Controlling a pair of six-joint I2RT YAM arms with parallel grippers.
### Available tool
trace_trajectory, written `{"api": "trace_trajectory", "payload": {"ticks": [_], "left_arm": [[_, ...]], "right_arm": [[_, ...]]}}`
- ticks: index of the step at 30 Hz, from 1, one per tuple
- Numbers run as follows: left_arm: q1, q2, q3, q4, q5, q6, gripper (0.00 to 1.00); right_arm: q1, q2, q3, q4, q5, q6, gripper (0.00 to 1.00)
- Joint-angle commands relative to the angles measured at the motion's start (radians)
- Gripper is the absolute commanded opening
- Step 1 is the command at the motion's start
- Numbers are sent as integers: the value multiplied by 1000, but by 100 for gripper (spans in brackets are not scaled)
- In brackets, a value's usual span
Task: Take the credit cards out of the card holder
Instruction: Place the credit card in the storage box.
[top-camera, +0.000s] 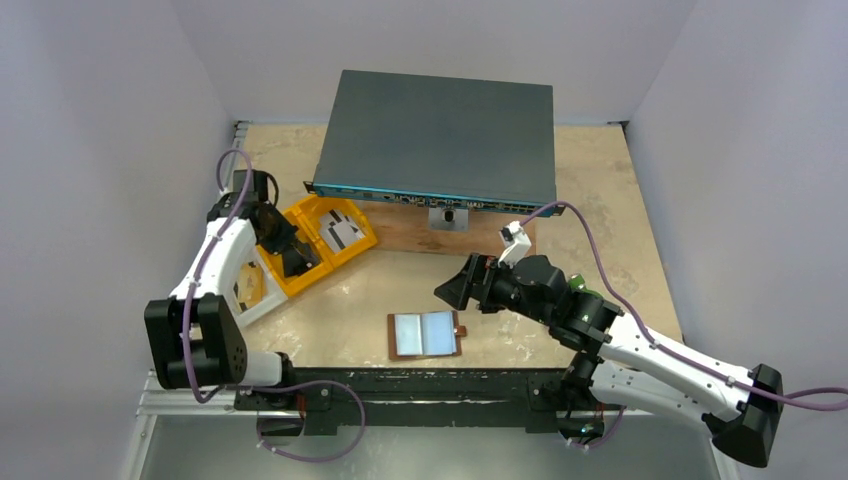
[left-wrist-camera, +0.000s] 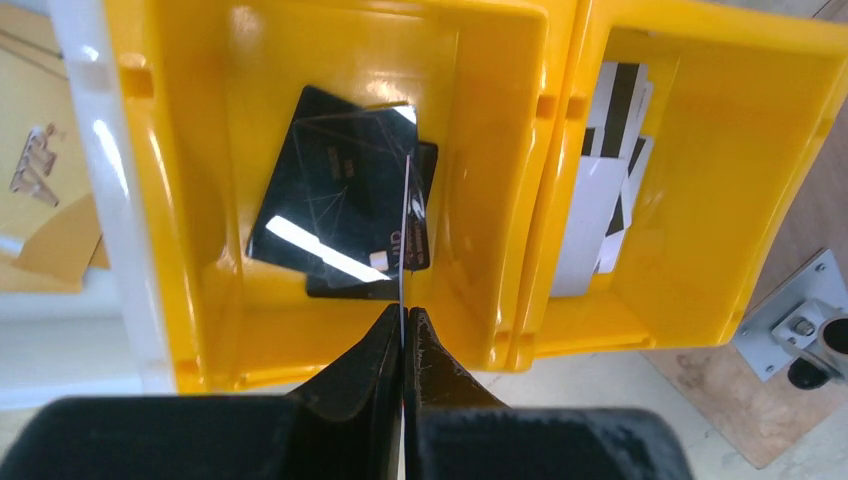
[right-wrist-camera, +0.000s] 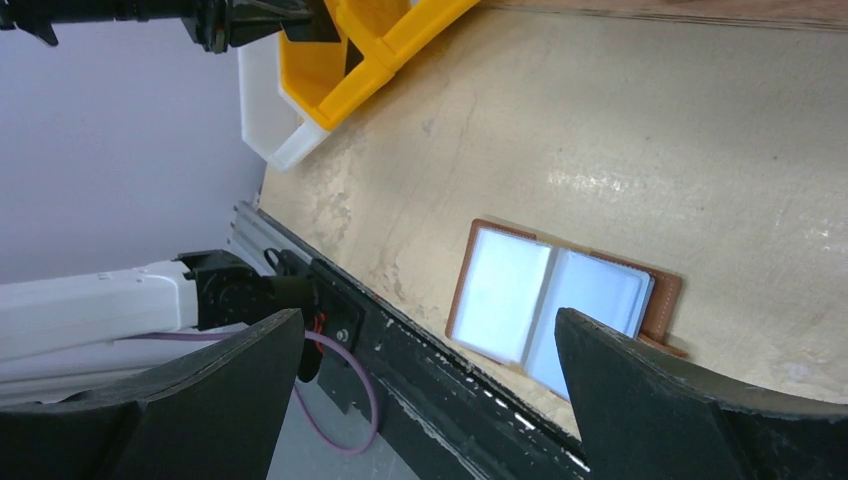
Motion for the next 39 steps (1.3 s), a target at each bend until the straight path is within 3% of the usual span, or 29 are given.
{"api": "trace_trajectory", "payload": {"ticks": [1, 8, 10, 15, 21, 26, 33, 39], "left_arm": [[34, 54, 66, 91, 84, 48, 0], [45, 122, 107, 82, 104, 65, 1], [47, 122, 115, 72, 102, 71, 10], [46, 82, 122, 28, 63, 85, 45], [46, 7, 128, -31, 23, 104, 65], [46, -97, 86, -81, -45, 108, 74], [37, -308, 2, -154, -33, 118, 76], [-68, -471, -45, -223, -23, 96, 78]], "right_arm": [[0, -18, 44, -28, 32, -23, 99], [0, -46, 22, -34, 45, -13, 99], [0, -44, 23, -36, 46, -15, 99], [0, -40, 27, -39, 48, -18, 99], [1, -36, 26, -39, 53, -20, 99], [0, -32, 25, -39, 65, -20, 99], [0, -32, 20, -44, 90, -16, 99], [-1, -24, 9, -57, 111, -19, 99]]}}
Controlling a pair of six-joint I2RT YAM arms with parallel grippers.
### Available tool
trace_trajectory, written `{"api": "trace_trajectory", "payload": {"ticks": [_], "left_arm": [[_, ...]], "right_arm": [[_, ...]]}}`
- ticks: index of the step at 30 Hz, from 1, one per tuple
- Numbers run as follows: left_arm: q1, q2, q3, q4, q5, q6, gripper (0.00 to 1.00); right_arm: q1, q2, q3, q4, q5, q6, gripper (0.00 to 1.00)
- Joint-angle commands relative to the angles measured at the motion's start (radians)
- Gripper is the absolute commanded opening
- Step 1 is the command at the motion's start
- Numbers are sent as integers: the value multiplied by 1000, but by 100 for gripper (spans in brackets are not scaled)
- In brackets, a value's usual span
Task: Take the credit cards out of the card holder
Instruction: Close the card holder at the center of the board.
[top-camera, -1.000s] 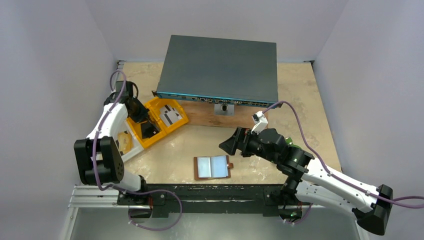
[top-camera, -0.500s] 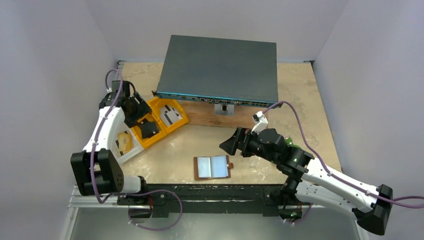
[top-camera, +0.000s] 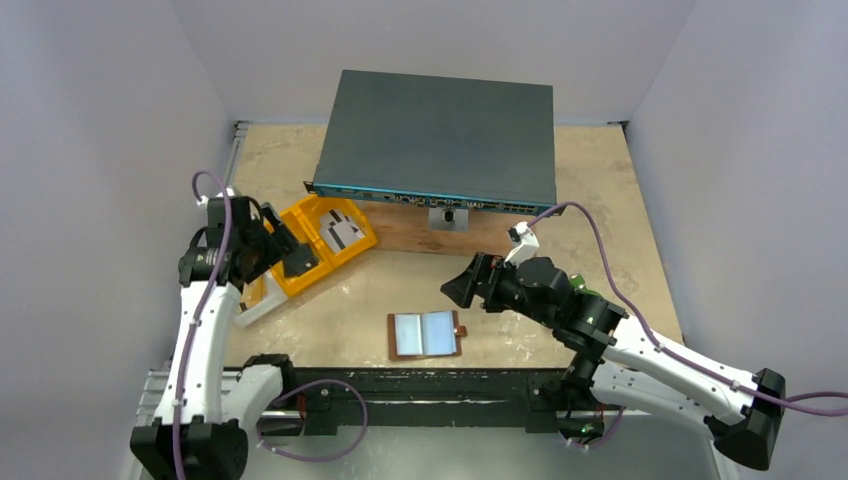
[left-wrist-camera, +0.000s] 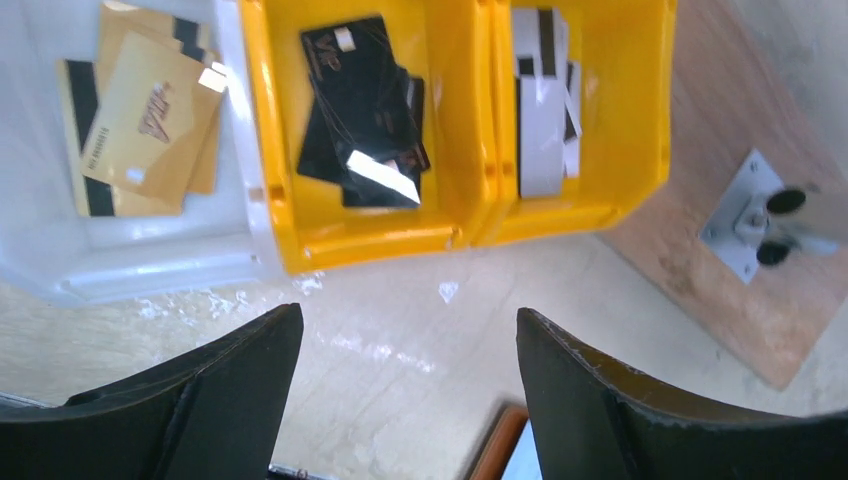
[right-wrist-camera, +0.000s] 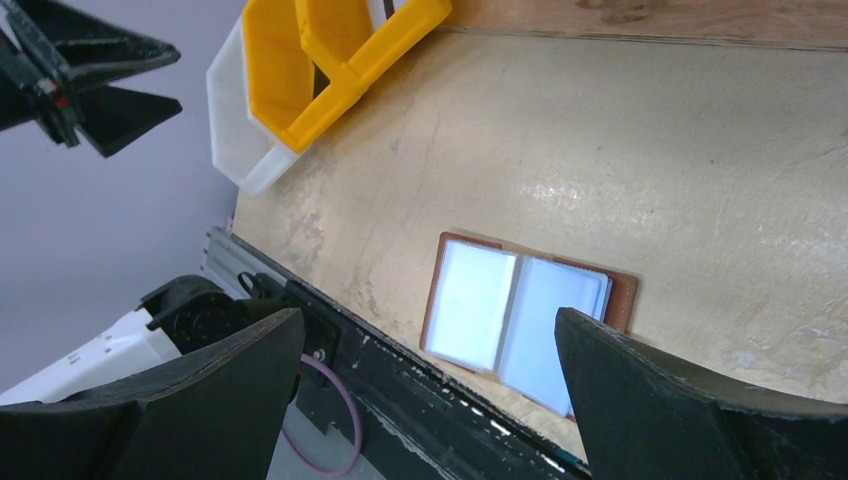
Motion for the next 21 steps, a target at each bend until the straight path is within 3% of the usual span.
{"api": "trace_trajectory", "payload": {"ticks": [1, 8, 15, 18, 21], "left_arm": [[-131, -93, -27, -77, -12, -13, 79], [-443, -173, -94, -121, -53, -163, 79], [-817, -89, -162, -69, -111, -308, 79], [-909, -12, -206, 7, -83, -333, 77], [-931, 37, -257, 92, -32, -319, 75]], "right_arm": [[-1, 8, 8, 1, 43, -14, 99], [0, 22, -20, 7, 50, 6, 99], [1, 57, -38, 16, 51, 23, 99], [0, 66, -53, 19, 57, 39, 99], [1, 69, -71, 22, 63, 57, 99]]}}
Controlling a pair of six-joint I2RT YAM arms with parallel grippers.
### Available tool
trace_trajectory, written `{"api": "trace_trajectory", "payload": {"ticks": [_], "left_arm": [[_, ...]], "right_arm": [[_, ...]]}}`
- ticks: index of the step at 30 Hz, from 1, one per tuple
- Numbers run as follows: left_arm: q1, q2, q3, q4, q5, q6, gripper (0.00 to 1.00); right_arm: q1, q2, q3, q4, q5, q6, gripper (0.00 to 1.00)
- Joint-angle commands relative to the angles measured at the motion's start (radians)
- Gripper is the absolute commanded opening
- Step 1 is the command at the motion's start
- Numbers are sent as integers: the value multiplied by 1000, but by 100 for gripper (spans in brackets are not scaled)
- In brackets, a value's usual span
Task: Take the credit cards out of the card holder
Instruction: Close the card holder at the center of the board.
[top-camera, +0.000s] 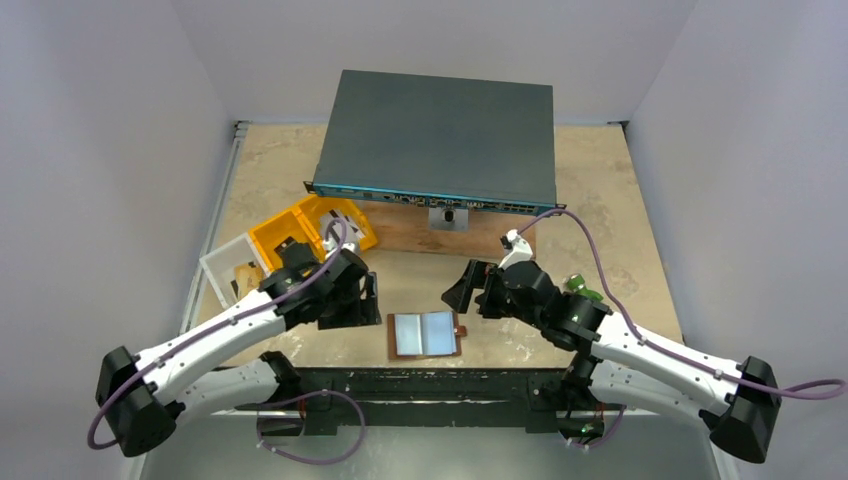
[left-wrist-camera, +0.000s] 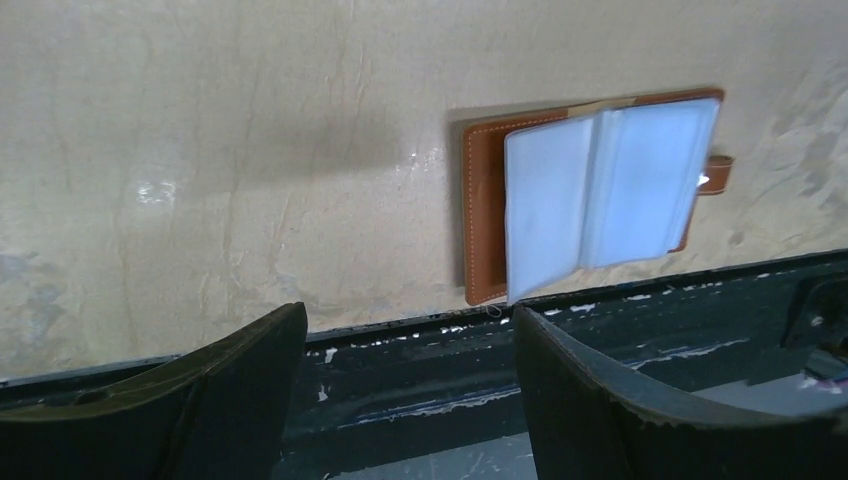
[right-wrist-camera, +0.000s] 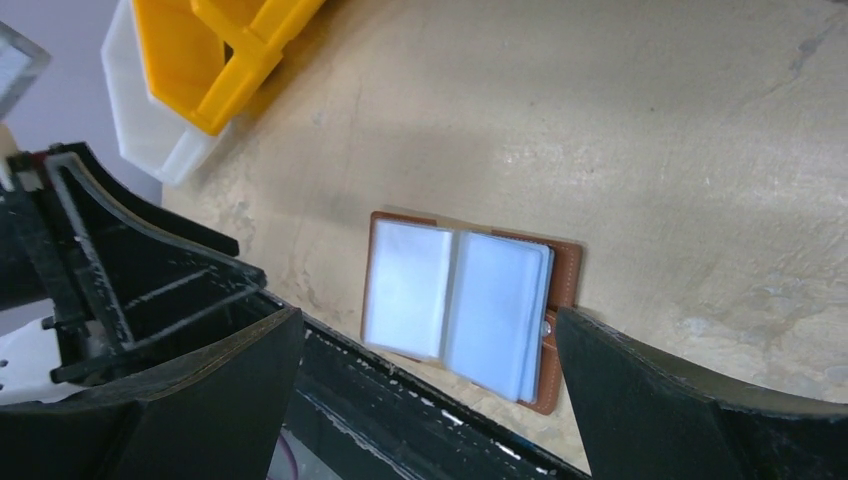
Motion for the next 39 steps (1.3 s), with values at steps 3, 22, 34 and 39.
{"api": "trace_trajectory", "payload": {"ticks": [3, 22, 34, 39], "left_arm": [[-33, 82, -103, 243, 99, 7, 73], [-31, 163, -234, 510, 265, 65, 69], [-32, 264, -255, 593, 296, 63, 49], [-32, 276, -252, 612, 313, 57, 43]], "right_arm": [[0, 8, -37, 22, 47, 50, 99], [1, 196, -95, 100, 8, 54, 90], [0, 282, -104, 117, 1, 58, 54], [3, 320, -117, 130, -4, 62, 46]]}}
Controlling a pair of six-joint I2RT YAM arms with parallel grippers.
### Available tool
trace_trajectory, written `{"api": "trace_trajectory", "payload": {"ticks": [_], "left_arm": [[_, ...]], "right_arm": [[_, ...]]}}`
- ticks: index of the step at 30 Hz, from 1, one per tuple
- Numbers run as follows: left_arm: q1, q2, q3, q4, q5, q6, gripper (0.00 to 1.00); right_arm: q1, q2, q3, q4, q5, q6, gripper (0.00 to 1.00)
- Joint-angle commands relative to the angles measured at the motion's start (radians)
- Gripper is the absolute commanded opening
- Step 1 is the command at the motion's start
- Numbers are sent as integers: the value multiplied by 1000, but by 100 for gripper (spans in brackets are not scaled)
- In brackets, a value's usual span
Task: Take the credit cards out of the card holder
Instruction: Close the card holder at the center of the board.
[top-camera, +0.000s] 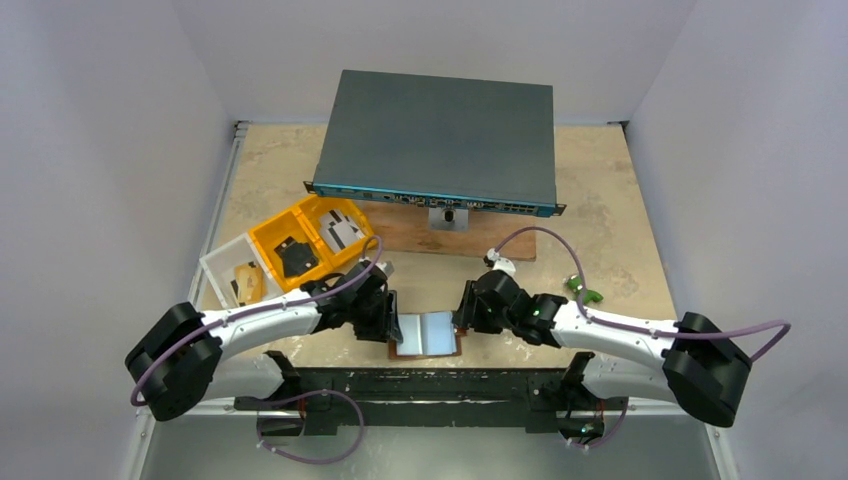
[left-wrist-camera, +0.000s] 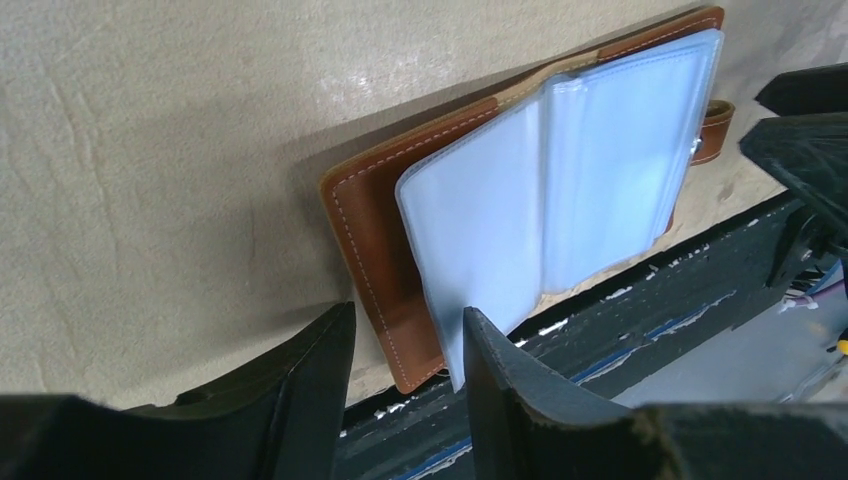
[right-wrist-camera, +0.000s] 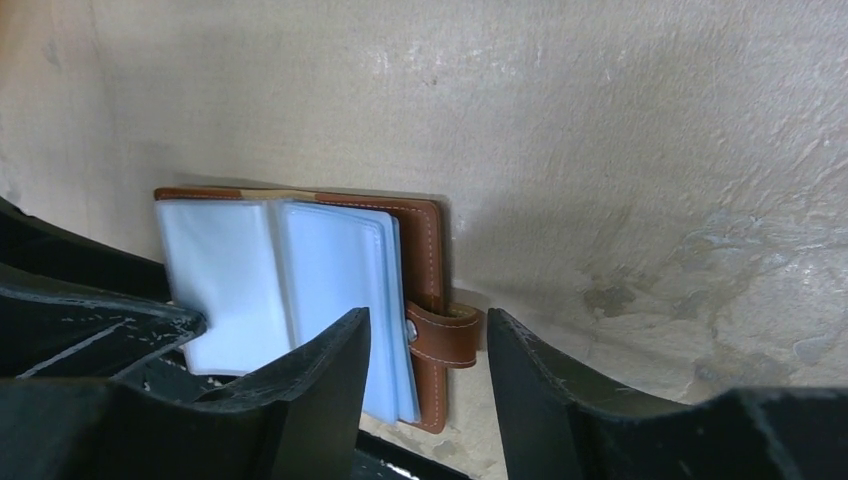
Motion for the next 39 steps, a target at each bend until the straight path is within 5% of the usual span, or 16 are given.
{"api": "trace_trajectory", "payload": {"ticks": [1, 14, 21, 39], "left_arm": [[-5, 9, 5, 62, 32, 2, 42], [-5, -4, 30, 49, 59, -32, 19], [-5, -73, 79, -6, 62, -30, 15], [-6, -14, 163, 86, 154, -27, 46]], "right_arm": [[2, 33, -16, 43, 4, -1, 46], [16, 105, -17, 81, -13, 5, 38], [33, 138, -2, 99, -17, 9, 37], [71, 183, 32, 138, -29, 29, 37]]}}
